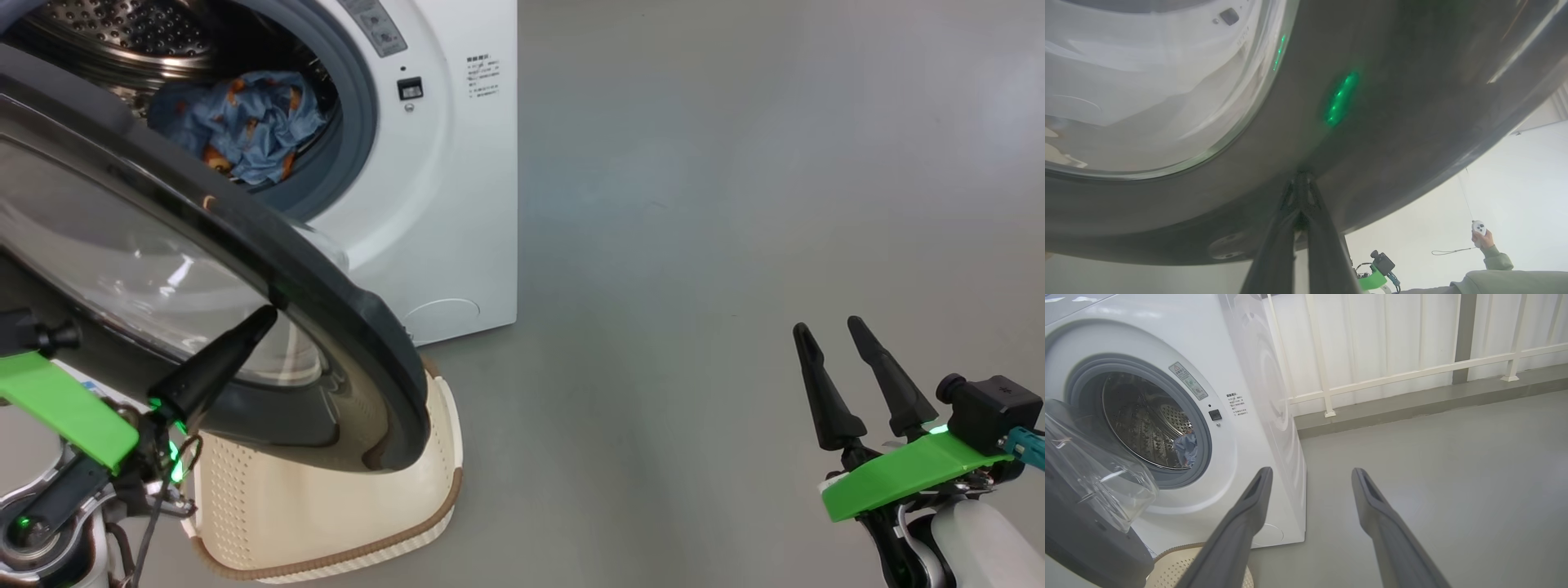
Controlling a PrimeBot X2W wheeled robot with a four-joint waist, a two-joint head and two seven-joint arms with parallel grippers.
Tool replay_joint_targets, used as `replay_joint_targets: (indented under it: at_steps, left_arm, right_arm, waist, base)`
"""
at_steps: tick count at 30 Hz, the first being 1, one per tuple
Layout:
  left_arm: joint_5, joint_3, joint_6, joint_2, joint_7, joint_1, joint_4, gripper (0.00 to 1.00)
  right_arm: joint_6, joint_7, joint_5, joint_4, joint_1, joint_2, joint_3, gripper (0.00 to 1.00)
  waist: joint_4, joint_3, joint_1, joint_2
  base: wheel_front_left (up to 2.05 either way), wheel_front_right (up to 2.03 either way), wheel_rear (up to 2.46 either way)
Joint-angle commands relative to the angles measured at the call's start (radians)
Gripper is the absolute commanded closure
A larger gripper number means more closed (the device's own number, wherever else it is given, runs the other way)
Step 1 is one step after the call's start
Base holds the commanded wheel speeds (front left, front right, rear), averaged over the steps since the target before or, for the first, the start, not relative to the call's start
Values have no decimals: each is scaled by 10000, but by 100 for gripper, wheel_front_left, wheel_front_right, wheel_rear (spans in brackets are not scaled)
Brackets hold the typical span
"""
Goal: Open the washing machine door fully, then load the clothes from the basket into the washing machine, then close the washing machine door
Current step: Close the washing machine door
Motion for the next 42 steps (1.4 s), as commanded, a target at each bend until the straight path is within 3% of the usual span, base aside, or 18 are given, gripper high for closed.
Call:
replay_joint_targets:
  at_steps: [1, 18, 20, 21, 29, 36, 42]
  left_arm:
    - [57, 268, -68, 204, -54, -410, -175, 100]
    - [286, 383, -297, 269, -371, -424, 5, 100]
    - [684, 423, -581, 460, -661, -312, -72, 7]
    - [855, 412, -690, 518, -782, -263, -102, 0]
    - [2769, 161, -1288, 754, -2662, 224, -599, 0]
    - [3872, -44, -1379, 996, -4384, 717, -826, 0]
    - [4796, -621, -1387, 1497, -6531, 1386, -982, 0]
  right_arm:
    - [44, -80, -74, -252, -267, -88, 108, 0]
    - [44, -80, -70, -184, -235, -160, 130, 0]
    - [44, -80, -55, -187, -234, -189, 127, 0]
    - [44, -80, -53, -192, -234, -197, 114, 0]
    - [44, -80, -57, -216, -254, -240, 87, 0]
    - [44, -80, -41, -227, -226, -307, 89, 0]
    - [44, -80, -41, -270, -184, -342, 18, 0]
  waist:
    - [78, 5, -1, -1]
    - [1016, -232, -1, -1]
    - [1107, -231, -1, -1]
    - [1140, -227, -1, -1]
    - [1306, -243, -1, -1]
    - [1319, -339, -1, -1]
    - [1291, -369, -1, -1]
  base:
    - [0, 0, 0]
    - [0, 0, 0]
    - [0, 0, 0]
    - [0, 0, 0]
    - [0, 0, 0]
    - [0, 0, 0]
    - [0, 0, 0]
